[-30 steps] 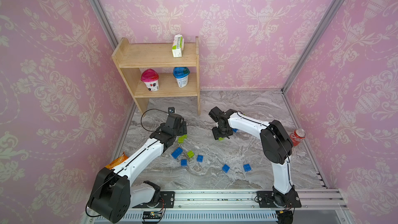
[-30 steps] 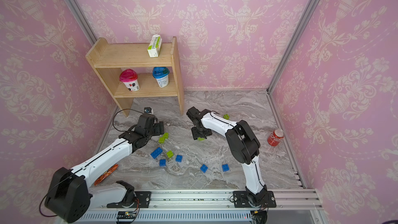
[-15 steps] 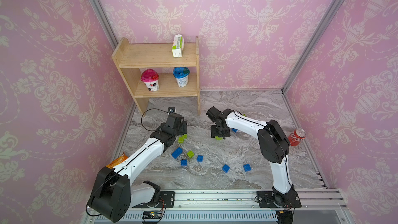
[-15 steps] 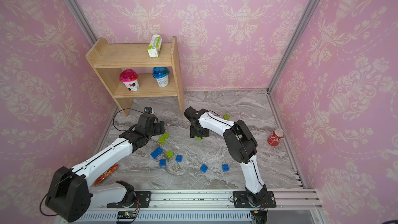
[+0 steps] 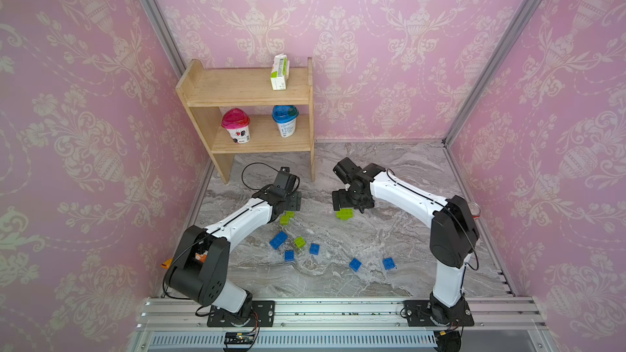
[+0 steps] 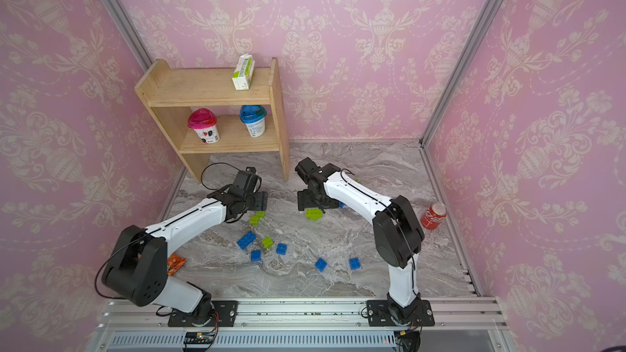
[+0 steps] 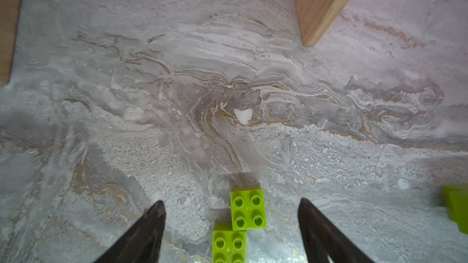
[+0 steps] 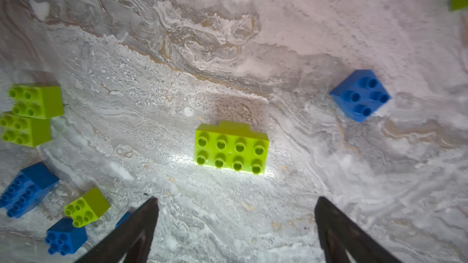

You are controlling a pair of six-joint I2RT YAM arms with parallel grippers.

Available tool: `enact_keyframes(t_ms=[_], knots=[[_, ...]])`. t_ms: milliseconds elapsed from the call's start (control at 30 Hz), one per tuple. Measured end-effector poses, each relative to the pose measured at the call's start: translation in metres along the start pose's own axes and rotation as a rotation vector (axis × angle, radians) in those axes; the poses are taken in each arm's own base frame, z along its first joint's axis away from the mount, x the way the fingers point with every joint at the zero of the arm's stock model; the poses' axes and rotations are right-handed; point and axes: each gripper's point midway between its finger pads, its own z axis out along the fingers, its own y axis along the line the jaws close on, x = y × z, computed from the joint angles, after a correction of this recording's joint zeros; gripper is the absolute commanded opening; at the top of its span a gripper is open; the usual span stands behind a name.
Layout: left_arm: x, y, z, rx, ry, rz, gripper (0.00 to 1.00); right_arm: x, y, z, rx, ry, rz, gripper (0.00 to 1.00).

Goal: Assemble the letter v with lego
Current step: Assemble the lego brick with the lego brick, then pick up the lego brick from the center of the board, then place the lego brick at the center of the board.

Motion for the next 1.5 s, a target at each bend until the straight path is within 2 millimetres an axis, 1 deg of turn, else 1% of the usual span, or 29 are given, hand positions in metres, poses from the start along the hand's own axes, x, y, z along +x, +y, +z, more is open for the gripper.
enact_keyframes(t_ms=[67,133,167,233,333,433,500,567,600,700,800,867,900,967,1033,1133,1200,1233,1300,1400,1500], knots=[[0.009,-0.004,0.014,-0.001,0.058,0.019,0.73,0.0,-0.018,-0.024,-0.012,-0.036,0.032,0.95],[0.017,-0.005,0.021,0.003,0.106,0.03,0.68,0.003,-0.034,-0.037,-0.012,-0.055,0.061,0.94],[0.021,-0.006,0.023,0.005,0.128,0.034,0.68,0.005,-0.043,-0.04,-0.007,-0.057,0.077,0.94],[0.024,-0.008,0.026,0.009,0.158,0.037,0.66,0.011,-0.055,-0.039,0.008,-0.044,0.097,0.94],[0.031,-0.009,0.03,0.015,0.186,0.033,0.56,0.022,-0.068,-0.028,0.035,-0.005,0.112,0.92],[0.04,-0.012,0.038,0.026,0.226,0.023,0.48,0.029,-0.073,-0.023,0.048,0.016,0.115,0.92],[0.047,-0.013,0.043,0.03,0.254,0.014,0.45,0.029,-0.074,-0.023,0.048,0.015,0.113,0.91],[0.052,-0.013,0.046,0.029,0.272,0.01,0.41,0.03,-0.076,-0.024,0.048,0.013,0.113,0.9],[0.053,-0.013,0.046,0.029,0.276,0.008,0.38,0.032,-0.077,-0.024,0.049,0.012,0.116,0.9],[0.05,-0.014,0.045,0.031,0.275,0.0,0.25,0.034,-0.084,-0.028,0.05,0.007,0.125,0.89],[0.042,-0.02,0.042,0.035,0.261,-0.009,0.19,0.036,-0.092,-0.03,0.051,-0.003,0.144,0.87],[0.037,-0.029,0.036,0.043,0.248,-0.008,0.17,0.039,-0.101,-0.029,0.055,-0.005,0.164,0.87],[0.035,-0.037,0.032,0.052,0.24,-0.004,0.17,0.042,-0.107,-0.029,0.058,-0.004,0.178,0.87],[0.034,-0.06,0.017,0.075,0.222,0.011,0.17,0.049,-0.12,-0.027,0.064,0.003,0.211,0.86],[0.037,-0.092,-0.003,0.12,0.201,0.033,0.18,0.06,-0.134,-0.023,0.075,0.017,0.245,0.86],[0.057,-0.142,-0.031,0.198,0.197,0.064,0.16,0.075,-0.152,-0.017,0.094,0.043,0.284,0.86],[0.076,-0.167,-0.044,0.234,0.213,0.077,0.16,0.082,-0.158,-0.016,0.096,0.052,0.3,0.86],[0.084,-0.176,-0.049,0.247,0.222,0.078,0.16,0.085,-0.16,-0.015,0.098,0.055,0.305,0.86],[0.095,-0.188,-0.052,0.262,0.238,0.07,0.17,0.088,-0.163,-0.016,0.094,0.052,0.313,0.86],[0.106,-0.196,-0.04,0.257,0.265,0.049,0.21,0.087,-0.162,-0.02,0.084,0.036,0.315,0.86],[0.119,-0.196,-0.024,0.23,0.301,0.046,0.38,0.087,-0.162,-0.021,0.081,0.028,0.315,0.85]])
